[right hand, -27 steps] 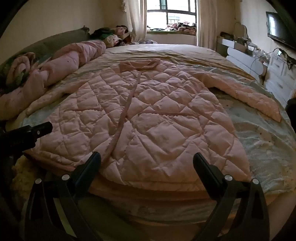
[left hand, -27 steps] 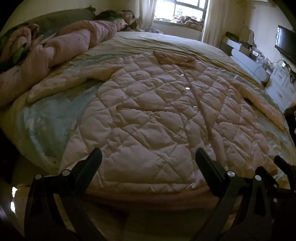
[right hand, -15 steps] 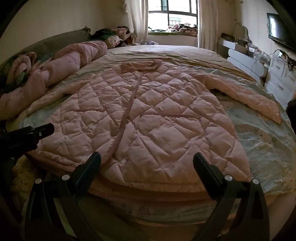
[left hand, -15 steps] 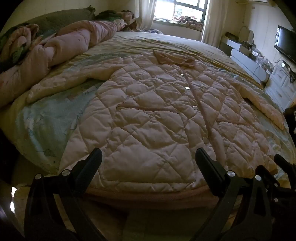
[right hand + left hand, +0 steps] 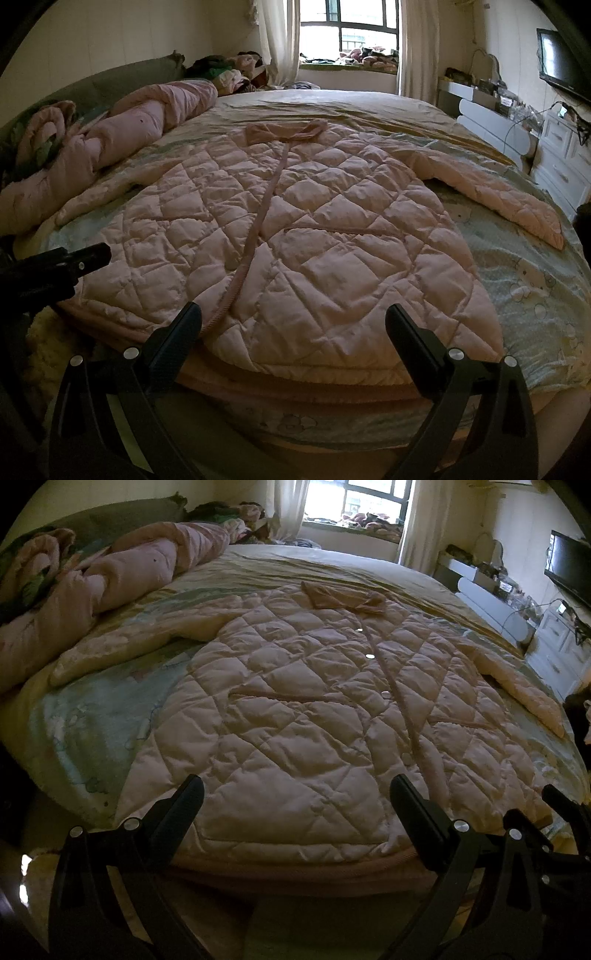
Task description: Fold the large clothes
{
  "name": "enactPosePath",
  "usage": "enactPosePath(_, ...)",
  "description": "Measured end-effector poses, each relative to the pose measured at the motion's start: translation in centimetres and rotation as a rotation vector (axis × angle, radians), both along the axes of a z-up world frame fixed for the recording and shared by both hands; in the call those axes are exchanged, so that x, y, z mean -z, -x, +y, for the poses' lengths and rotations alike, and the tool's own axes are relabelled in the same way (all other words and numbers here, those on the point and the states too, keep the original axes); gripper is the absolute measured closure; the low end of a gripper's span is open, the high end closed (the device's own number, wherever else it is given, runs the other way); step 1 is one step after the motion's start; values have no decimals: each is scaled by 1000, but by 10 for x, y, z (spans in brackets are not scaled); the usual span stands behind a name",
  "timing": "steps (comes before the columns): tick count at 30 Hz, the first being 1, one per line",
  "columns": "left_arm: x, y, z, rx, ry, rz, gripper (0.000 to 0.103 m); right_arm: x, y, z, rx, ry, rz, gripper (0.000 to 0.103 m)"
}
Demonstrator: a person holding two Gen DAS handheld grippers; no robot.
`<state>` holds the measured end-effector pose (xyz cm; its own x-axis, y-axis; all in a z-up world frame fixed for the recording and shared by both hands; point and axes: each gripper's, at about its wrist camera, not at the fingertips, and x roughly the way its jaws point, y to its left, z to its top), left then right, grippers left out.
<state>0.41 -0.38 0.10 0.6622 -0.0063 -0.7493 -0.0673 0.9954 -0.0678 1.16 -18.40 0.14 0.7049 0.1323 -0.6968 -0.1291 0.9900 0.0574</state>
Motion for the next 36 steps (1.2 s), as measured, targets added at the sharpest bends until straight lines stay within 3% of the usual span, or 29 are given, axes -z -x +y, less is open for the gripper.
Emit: enactPosePath(36,2,-4,6,-4,-2,-1,9,4,-10,13,-21,-3,16,4)
